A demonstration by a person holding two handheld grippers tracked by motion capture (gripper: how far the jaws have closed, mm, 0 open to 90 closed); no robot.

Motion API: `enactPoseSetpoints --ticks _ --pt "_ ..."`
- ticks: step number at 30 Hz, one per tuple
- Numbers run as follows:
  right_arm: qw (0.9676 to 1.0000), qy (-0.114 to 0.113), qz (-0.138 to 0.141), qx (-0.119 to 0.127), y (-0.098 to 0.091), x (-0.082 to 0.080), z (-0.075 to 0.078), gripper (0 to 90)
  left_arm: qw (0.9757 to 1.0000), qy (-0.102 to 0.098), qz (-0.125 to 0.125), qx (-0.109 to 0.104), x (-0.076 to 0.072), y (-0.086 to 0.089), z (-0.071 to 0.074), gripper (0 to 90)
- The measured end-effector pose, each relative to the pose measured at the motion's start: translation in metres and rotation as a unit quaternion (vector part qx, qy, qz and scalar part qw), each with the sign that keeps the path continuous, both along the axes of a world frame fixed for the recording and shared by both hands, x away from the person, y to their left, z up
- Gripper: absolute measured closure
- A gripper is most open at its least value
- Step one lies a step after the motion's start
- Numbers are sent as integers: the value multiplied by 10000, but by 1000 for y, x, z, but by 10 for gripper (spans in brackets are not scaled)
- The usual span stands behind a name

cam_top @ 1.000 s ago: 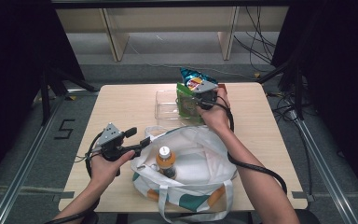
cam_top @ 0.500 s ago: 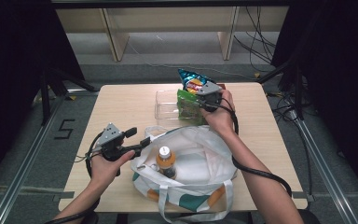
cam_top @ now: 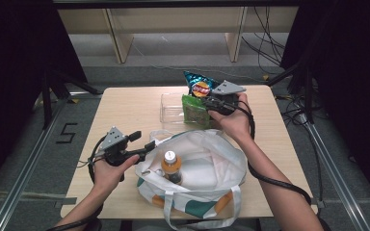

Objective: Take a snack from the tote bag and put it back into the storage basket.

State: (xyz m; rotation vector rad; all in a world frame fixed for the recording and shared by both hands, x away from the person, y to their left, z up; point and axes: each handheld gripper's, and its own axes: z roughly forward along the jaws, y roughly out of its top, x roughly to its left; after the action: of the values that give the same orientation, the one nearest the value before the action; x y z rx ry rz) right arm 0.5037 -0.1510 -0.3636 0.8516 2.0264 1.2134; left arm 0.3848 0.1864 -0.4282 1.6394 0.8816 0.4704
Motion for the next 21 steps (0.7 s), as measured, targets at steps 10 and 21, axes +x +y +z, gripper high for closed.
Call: enactPoseSetpoints --ticks 10,21 --pt "9986 198 121 470 -13 -12 -1 510 9999 -5 54 -138 1 3 1 277" --pt "9962 334 140 796 -40 -39 -3 516 9997 40 64 -216 4 6 -1 277"
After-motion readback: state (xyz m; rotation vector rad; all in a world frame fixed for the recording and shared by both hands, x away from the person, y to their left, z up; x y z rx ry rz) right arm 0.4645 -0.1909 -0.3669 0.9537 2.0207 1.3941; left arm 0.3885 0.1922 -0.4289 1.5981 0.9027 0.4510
